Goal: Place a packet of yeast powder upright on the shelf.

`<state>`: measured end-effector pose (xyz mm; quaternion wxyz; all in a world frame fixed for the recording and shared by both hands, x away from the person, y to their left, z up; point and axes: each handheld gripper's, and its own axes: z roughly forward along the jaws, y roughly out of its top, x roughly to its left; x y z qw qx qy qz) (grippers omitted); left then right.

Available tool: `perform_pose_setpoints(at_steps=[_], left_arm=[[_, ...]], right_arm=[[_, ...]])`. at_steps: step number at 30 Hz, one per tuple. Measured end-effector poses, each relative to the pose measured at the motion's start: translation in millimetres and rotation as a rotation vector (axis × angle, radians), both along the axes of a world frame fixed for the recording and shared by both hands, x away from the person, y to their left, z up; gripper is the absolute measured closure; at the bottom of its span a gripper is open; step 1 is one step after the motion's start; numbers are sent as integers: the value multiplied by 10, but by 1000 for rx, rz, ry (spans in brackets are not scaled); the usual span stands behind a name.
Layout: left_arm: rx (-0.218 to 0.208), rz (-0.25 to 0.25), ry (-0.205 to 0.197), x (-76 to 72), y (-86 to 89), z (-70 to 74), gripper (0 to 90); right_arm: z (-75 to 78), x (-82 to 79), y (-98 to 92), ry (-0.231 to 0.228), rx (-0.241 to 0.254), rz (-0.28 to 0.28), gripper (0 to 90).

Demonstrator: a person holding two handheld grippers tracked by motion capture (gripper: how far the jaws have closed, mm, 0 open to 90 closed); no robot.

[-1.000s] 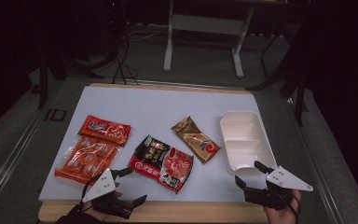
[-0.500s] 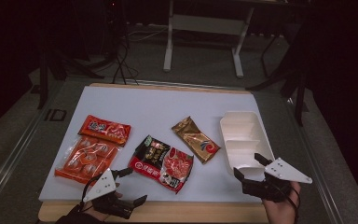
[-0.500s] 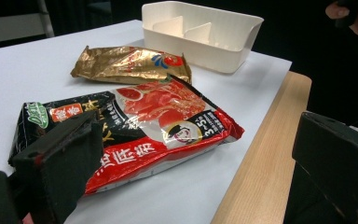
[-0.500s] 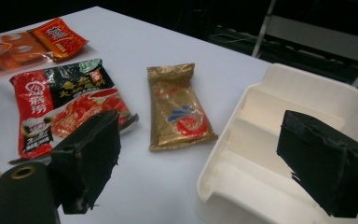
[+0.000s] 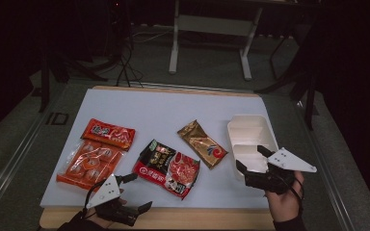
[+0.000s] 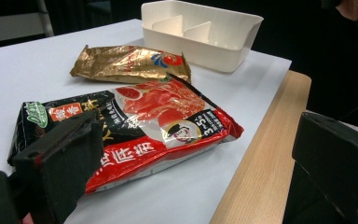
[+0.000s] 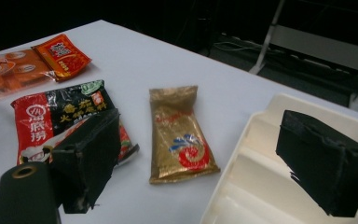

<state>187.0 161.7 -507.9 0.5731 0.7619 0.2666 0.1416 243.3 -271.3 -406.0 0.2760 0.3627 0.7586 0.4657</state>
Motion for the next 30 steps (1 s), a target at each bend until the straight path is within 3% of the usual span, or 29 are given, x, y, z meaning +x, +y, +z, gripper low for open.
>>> perform_pose_setpoints(at_steps=[12,15,17,21,30], left_arm=[[-3,1,0,1,-1,-1,25],[1,-1,1,1,0,-2,25],[-1,-2,1,1,0,-1,25],[2,-3,5,3,1,-5,25],[5,-5,6,5,-1,-9,25]], right_arm=[[170,239,196,-28,-56,11,129],[211,337,232,-7,-32,33,122],[234,400,254,-9,-43,29,122],[264,527,300,40,-30,18,110],[292,785,390,83,-16,3,102]])
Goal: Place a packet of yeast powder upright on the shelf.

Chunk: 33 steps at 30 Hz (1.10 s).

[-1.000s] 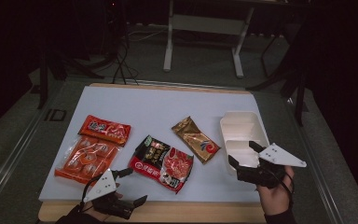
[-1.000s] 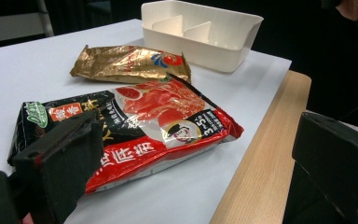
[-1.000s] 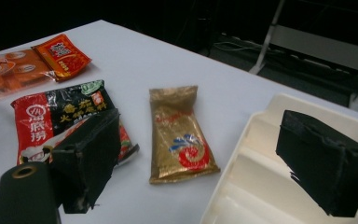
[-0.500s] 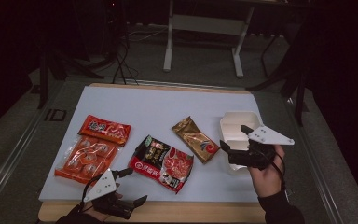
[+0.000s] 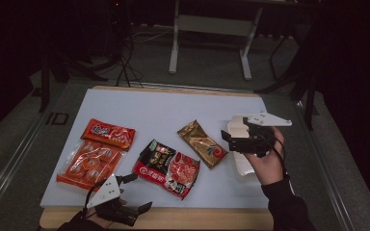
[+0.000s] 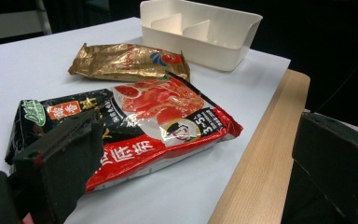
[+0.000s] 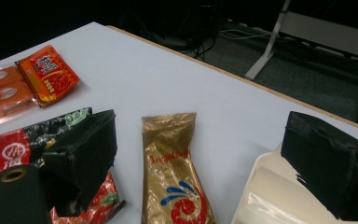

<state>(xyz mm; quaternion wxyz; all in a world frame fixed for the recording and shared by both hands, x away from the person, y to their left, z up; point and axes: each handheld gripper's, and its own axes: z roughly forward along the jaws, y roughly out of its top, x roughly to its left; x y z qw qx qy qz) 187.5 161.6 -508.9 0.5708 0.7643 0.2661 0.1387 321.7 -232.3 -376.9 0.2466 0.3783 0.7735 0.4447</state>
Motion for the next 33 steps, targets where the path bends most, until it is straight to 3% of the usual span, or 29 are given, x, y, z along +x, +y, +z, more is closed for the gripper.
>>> perform_pose_setpoints(at_steps=[2,4,16,21,33], left_arm=[[-1,0,2,1,-1,-1,25],[-3,-1,3,1,-1,-1,25],[-4,-4,11,8,5,-6,24],[-6,-4,10,7,7,-4,25],[-3,-7,18,11,15,-9,25]], right_arm=[[4,26,9,2,-3,0,102],[8,122,51,32,-4,0,103],[-23,410,282,71,-30,6,128],[-61,520,368,85,-38,6,137],[-244,838,561,172,-39,8,180]])
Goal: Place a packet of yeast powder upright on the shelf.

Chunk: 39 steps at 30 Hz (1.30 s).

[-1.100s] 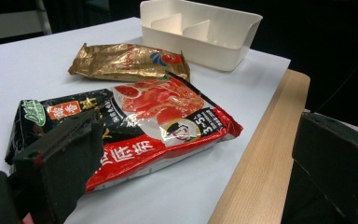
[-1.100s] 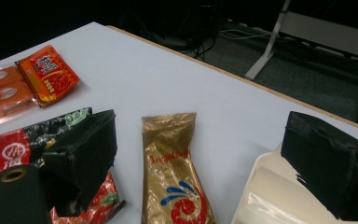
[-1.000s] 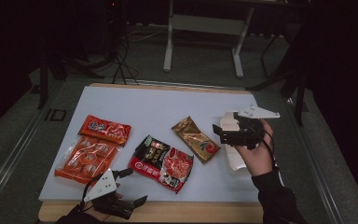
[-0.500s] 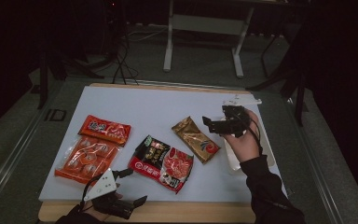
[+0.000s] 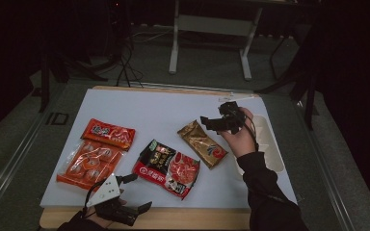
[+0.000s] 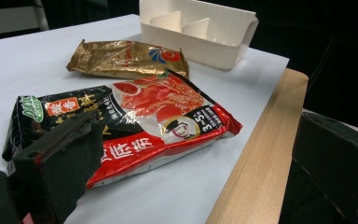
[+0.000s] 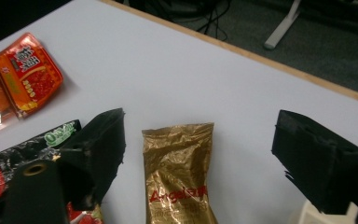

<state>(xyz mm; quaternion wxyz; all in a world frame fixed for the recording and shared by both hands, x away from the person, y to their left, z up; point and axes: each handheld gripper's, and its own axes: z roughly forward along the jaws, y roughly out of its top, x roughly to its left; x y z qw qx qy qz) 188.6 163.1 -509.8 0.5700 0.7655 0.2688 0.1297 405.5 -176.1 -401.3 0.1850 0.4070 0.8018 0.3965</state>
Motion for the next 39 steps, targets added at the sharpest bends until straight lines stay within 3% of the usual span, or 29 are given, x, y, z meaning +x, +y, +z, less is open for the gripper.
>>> perform_pose_setpoints(at_steps=[13,25,31,35,39], left_arm=[[-3,-3,1,1,9,1,24],[-6,-3,5,-6,13,7,25],[-8,-6,4,-8,19,8,24],[-8,-7,8,-5,24,7,25],[-2,-8,18,-18,9,8,25]], right_arm=[[-356,328,200,97,-50,-13,240],[-564,509,350,144,-96,-18,271],[-686,618,368,186,-97,-29,339],[-785,659,417,196,-137,-30,367],[-864,709,439,210,-140,-40,375]])
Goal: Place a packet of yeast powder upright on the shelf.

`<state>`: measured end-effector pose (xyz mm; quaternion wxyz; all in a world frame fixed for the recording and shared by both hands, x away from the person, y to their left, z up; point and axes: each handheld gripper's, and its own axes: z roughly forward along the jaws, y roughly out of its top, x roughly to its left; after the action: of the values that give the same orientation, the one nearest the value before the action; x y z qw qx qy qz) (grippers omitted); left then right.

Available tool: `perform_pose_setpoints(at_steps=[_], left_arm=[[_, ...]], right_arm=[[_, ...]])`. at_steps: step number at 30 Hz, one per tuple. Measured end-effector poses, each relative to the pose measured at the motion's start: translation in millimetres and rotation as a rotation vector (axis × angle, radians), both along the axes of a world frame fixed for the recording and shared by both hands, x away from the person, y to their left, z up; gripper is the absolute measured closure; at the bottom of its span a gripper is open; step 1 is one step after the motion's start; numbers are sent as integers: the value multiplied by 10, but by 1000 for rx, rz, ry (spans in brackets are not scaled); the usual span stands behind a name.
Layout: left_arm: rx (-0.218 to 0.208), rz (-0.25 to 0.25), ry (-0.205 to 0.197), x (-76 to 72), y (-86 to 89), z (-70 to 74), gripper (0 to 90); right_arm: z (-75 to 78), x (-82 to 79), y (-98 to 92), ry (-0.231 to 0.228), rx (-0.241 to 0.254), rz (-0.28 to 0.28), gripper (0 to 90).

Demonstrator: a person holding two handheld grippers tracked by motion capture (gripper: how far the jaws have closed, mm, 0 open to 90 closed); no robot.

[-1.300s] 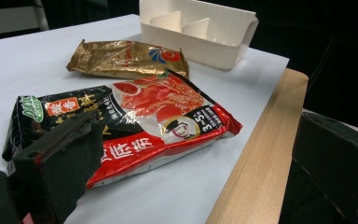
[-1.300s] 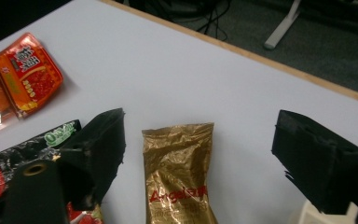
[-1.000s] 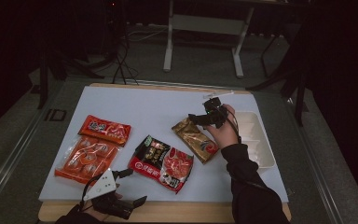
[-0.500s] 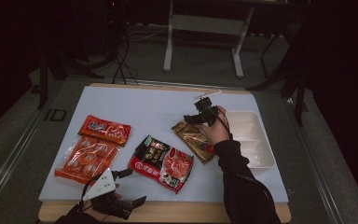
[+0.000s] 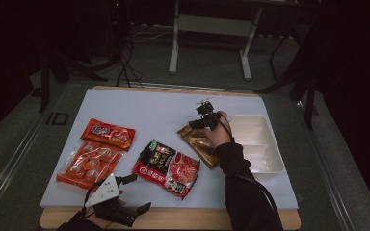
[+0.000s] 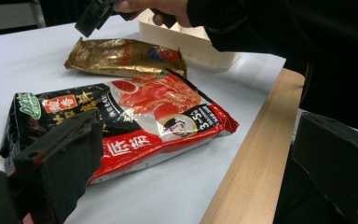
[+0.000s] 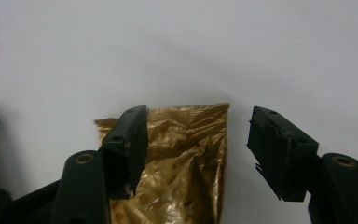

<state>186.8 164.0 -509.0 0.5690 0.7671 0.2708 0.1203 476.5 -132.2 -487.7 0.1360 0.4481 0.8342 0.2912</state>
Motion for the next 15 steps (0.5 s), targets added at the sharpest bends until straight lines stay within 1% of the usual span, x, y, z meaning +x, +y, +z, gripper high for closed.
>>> perform_pose_setpoints(at_steps=[2,3,4,6,9,11,12,13,15], left_arm=[[1,-8,1,-10,-13,1,24],[0,-9,0,-13,-16,2,25],[0,-11,-1,-13,-18,1,24],[6,-10,0,-13,-19,-2,24],[2,-7,0,-11,-10,-2,25],[6,-5,3,-6,-4,-7,25],[5,-5,4,-3,-2,-9,25],[5,-4,4,-1,-1,-10,25],[5,-5,5,-1,-3,-13,25]], right_arm=[[-40,32,1,15,2,-2,369],[-57,42,4,12,-4,-9,375],[-79,60,5,18,-4,-6,374],[-117,86,10,26,-9,-8,375],[-151,109,15,32,-11,-10,377],[-211,132,28,55,-27,-8,395],[-234,137,29,59,-32,-4,395],[-247,138,30,61,-37,-5,417],[-267,140,29,74,-28,1,437]])
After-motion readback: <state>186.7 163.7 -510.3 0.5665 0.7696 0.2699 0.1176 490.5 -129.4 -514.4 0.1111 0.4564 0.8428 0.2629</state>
